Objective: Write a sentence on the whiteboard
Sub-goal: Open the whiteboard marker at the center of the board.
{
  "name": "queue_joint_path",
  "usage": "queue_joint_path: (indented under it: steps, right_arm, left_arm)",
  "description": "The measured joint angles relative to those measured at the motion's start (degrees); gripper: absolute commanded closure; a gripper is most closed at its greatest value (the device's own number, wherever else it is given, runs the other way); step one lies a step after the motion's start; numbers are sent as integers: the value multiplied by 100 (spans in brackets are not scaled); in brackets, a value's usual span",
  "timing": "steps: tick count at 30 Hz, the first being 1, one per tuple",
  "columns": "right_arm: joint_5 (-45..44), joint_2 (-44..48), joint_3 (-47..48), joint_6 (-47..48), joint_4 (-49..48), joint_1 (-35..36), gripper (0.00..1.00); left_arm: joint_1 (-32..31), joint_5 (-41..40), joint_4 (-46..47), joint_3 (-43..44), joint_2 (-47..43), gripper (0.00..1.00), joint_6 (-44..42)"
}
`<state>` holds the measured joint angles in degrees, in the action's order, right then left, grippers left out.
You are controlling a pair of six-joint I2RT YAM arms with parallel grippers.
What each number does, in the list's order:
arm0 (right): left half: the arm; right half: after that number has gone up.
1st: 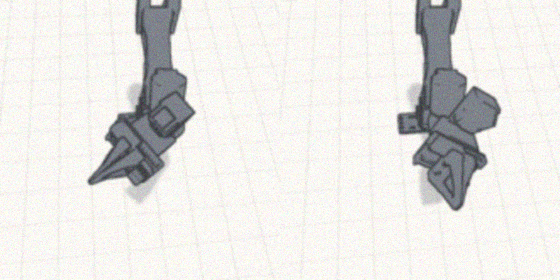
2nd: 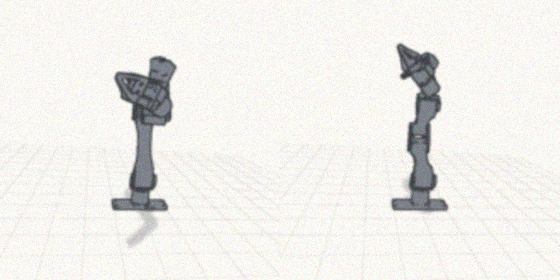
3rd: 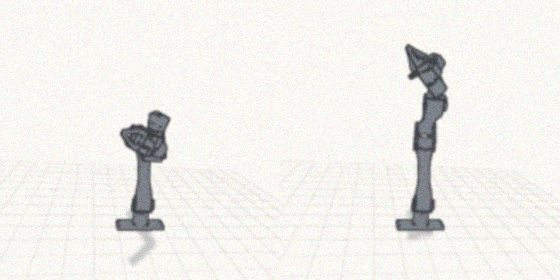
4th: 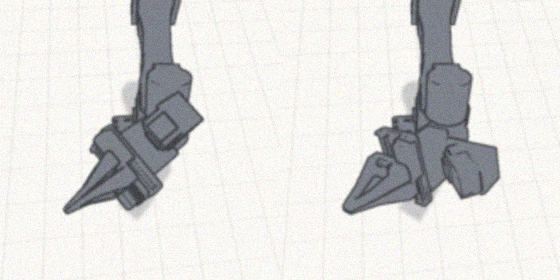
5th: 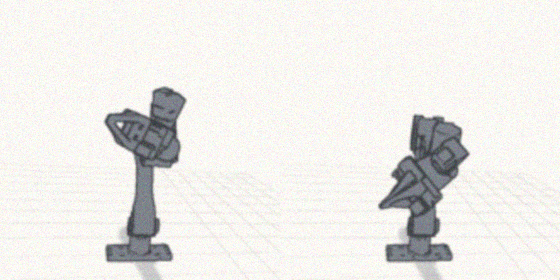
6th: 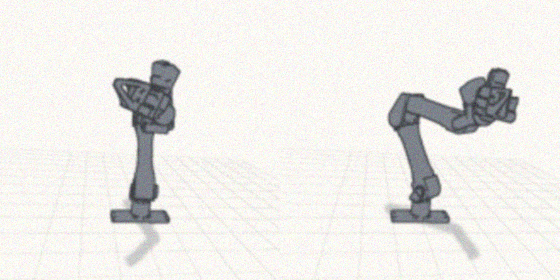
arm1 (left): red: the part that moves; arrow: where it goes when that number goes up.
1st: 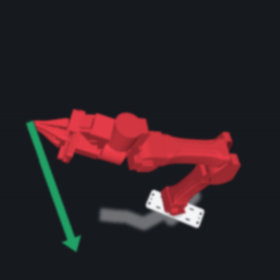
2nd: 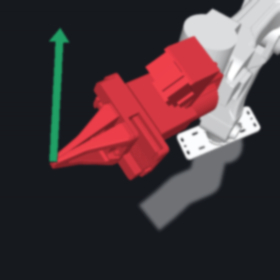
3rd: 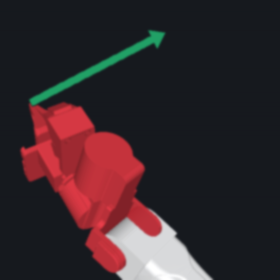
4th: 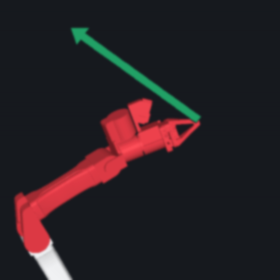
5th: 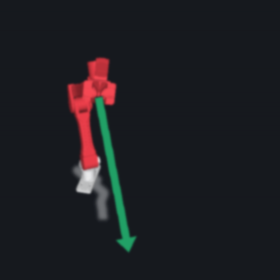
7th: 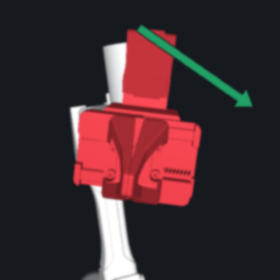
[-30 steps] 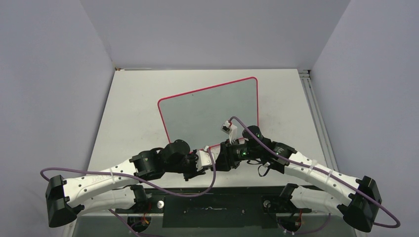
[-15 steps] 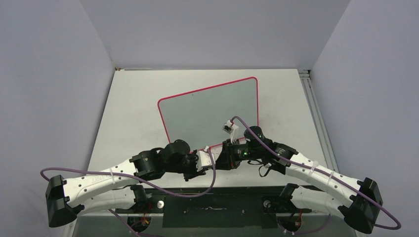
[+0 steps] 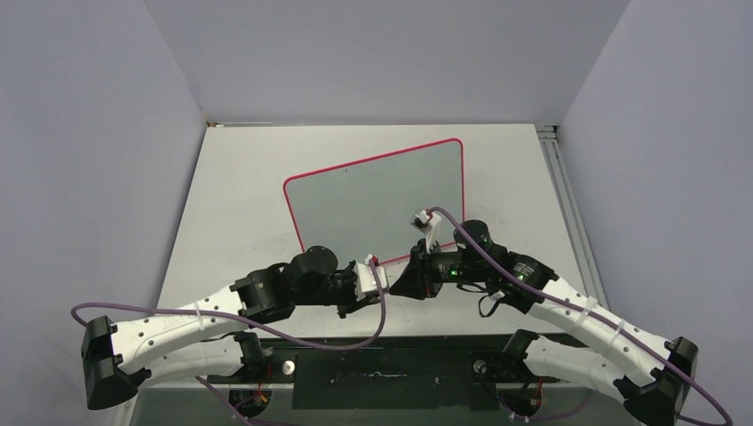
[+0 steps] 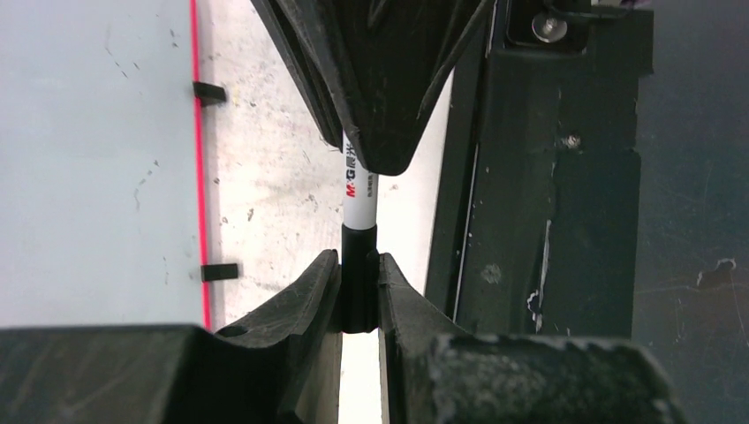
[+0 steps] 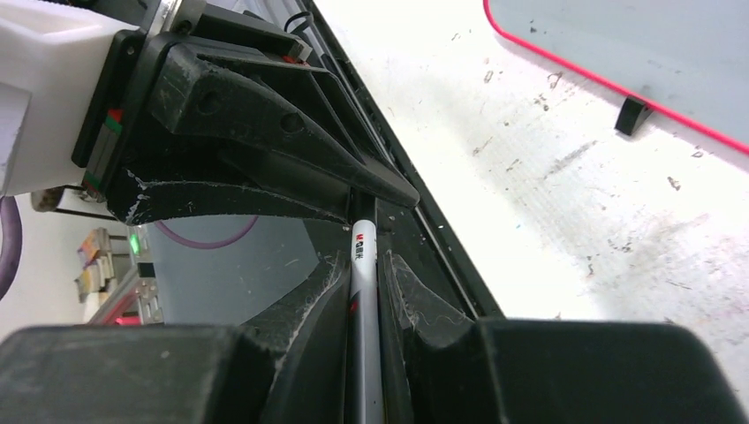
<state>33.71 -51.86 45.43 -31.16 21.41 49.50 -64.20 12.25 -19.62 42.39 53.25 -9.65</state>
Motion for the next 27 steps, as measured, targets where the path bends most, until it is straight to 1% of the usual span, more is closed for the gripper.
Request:
queue_joint_path:
  steps: [12, 18, 27]
  right_arm:
    - [247, -90, 754, 704, 846, -304, 95]
    - [11, -210, 1488, 1084, 1519, -302, 95]
    - [-186, -210, 1932, 1305, 1993, -293, 95]
  left_arm:
    - [0, -181, 501, 68, -39, 100, -2]
    - [-22, -348, 916, 76, -155, 100, -7]
    - [-72, -424, 1266, 76, -155, 100, -22]
